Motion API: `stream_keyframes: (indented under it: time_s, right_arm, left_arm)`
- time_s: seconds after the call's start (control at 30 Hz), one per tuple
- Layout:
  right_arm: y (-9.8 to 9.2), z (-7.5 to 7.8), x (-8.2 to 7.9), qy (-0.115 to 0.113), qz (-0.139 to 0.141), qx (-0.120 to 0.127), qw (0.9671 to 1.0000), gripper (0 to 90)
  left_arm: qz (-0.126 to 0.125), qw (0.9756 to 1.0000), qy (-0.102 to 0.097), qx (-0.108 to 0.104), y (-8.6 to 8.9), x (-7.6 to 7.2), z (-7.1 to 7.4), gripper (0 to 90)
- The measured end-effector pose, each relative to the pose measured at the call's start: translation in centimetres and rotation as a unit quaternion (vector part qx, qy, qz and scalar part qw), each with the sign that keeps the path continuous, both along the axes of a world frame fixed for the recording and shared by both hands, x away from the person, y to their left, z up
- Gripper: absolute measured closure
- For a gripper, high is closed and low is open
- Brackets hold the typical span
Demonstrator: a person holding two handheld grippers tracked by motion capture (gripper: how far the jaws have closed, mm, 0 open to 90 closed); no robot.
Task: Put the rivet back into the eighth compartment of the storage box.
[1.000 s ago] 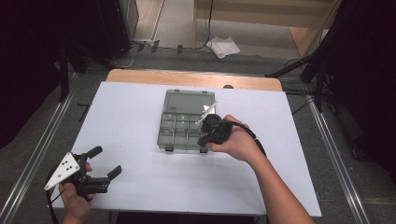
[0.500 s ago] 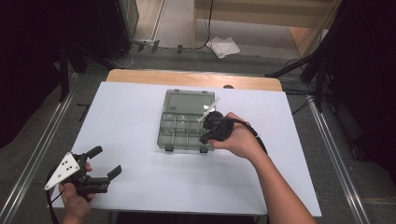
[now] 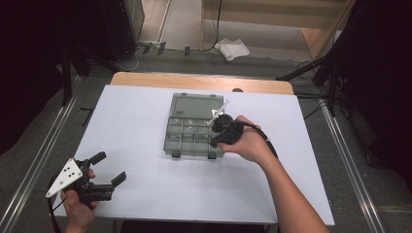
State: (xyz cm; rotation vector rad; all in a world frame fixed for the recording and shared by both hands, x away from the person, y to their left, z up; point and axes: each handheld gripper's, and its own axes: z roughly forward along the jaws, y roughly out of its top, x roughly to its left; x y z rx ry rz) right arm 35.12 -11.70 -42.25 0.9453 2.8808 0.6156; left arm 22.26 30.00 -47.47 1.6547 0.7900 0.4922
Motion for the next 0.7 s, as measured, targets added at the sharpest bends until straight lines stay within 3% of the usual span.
stream_keyframes:
  time_s: [0.7]
  right_arm:
    - [-0.5,-1.5,1.1,0.012,-0.033,-0.017,0.9992,83.8]
  left_arm:
    - [0.001,1.0,0.0,0.001,0.0,0.0,0.0,0.0]
